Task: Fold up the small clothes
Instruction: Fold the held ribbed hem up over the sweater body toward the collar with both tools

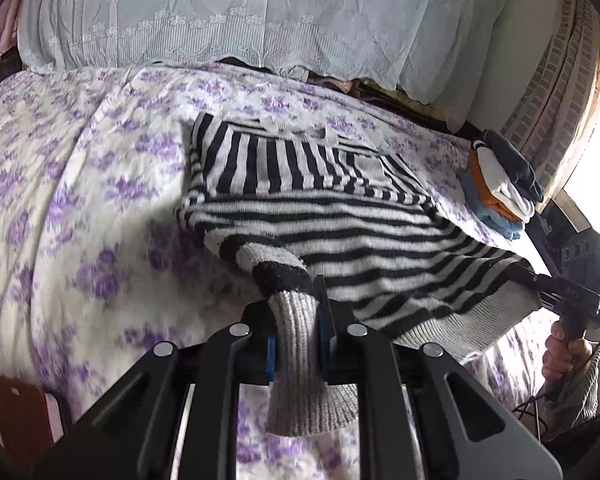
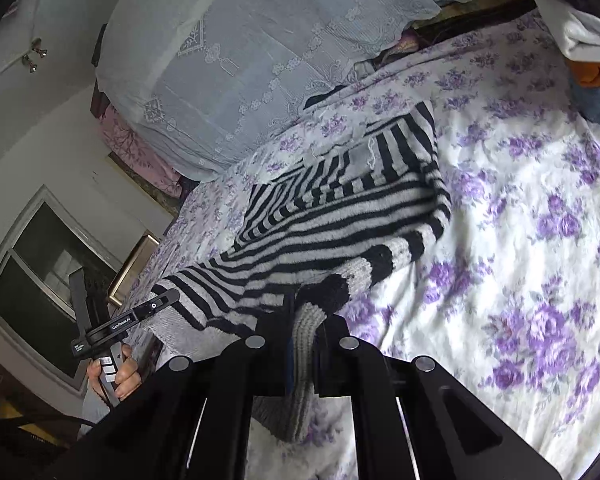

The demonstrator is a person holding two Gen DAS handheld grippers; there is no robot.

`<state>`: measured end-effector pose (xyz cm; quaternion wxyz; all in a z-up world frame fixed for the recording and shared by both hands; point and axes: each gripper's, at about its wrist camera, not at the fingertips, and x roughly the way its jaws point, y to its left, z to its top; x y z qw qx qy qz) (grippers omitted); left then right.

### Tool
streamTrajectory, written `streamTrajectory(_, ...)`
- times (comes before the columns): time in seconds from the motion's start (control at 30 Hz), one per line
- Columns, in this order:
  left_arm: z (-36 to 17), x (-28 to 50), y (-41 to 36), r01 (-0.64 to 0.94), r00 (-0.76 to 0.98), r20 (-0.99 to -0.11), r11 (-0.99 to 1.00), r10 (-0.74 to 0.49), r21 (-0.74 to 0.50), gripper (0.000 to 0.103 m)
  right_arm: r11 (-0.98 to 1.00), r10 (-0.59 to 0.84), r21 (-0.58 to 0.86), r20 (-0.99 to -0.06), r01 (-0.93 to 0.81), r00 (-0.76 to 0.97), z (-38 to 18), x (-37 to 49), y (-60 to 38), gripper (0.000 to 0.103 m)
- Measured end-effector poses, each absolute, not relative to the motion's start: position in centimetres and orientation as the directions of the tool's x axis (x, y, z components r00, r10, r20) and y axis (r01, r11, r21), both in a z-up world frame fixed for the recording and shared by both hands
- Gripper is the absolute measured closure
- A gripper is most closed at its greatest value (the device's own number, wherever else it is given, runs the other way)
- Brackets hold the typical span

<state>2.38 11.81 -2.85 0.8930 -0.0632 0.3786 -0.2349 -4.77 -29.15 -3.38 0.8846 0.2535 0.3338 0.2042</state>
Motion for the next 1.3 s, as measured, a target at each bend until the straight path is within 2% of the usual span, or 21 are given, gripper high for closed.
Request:
streamTrajectory(0.27,-1.4,6.2,11.1,0.332,0.635,-0.645,0.904,-0.426,-0.270,0.089,0.801,0.506,0.569,-0.476,-0.187,0.719,-1.7,-0.3,-29.0,0.096)
streamTrajectory(0.73,-0.4,13.7,8.3,0.283,0.670,-0.668,0.944,-0.323,-0.172,0.089,0.837,0.452,0.530,-0.533,-0.134,0.716,-1.4,7.7,-29.0,0.096)
streamTrajectory(1.3,-0.9,21.7,7.0,0.243,0.676,-0.683,0.959,-0.277,-0.148,0.088,0.845,0.412,0.529,-0.549,-0.079,0.727,-1.1,17.1,-29.6,0.096)
